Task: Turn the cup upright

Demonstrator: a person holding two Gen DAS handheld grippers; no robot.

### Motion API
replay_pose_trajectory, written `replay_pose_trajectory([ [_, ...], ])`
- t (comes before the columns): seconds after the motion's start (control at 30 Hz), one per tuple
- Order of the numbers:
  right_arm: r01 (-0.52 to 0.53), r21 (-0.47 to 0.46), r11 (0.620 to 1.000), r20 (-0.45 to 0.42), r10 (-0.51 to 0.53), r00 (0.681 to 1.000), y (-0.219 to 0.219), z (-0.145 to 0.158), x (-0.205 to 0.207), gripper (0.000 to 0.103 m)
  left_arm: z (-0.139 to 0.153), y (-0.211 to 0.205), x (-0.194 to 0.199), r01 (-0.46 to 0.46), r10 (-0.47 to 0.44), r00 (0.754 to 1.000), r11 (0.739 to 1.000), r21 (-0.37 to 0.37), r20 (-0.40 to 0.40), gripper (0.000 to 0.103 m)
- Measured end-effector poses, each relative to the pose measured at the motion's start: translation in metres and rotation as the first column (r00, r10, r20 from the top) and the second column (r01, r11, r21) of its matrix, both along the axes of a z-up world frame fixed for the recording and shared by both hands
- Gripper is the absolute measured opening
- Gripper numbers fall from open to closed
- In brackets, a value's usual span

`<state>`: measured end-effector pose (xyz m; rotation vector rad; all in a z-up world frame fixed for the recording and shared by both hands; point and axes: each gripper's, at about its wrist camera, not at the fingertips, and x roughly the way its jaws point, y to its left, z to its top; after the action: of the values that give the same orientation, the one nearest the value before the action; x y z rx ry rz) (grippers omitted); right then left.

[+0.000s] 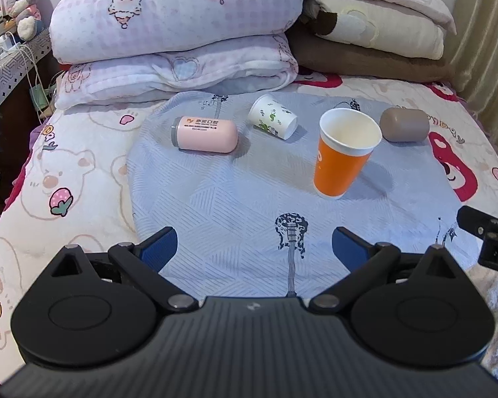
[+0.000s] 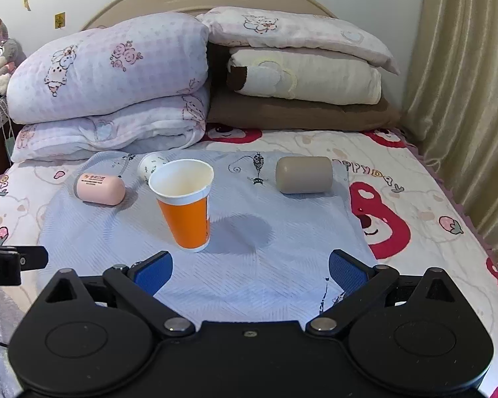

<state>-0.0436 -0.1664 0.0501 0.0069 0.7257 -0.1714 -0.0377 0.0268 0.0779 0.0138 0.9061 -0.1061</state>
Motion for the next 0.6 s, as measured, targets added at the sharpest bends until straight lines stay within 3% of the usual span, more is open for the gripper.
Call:
replay_pose_trajectory([
  [0.6,0.008,0.002,1.000,-0.021,-0.008,1.000,-0.003,-0.007,0.000,0.102,-0.002,-0.015,-0.001,0.027,-0.026,0.999,0.998,0.048,-0.025,0.101],
])
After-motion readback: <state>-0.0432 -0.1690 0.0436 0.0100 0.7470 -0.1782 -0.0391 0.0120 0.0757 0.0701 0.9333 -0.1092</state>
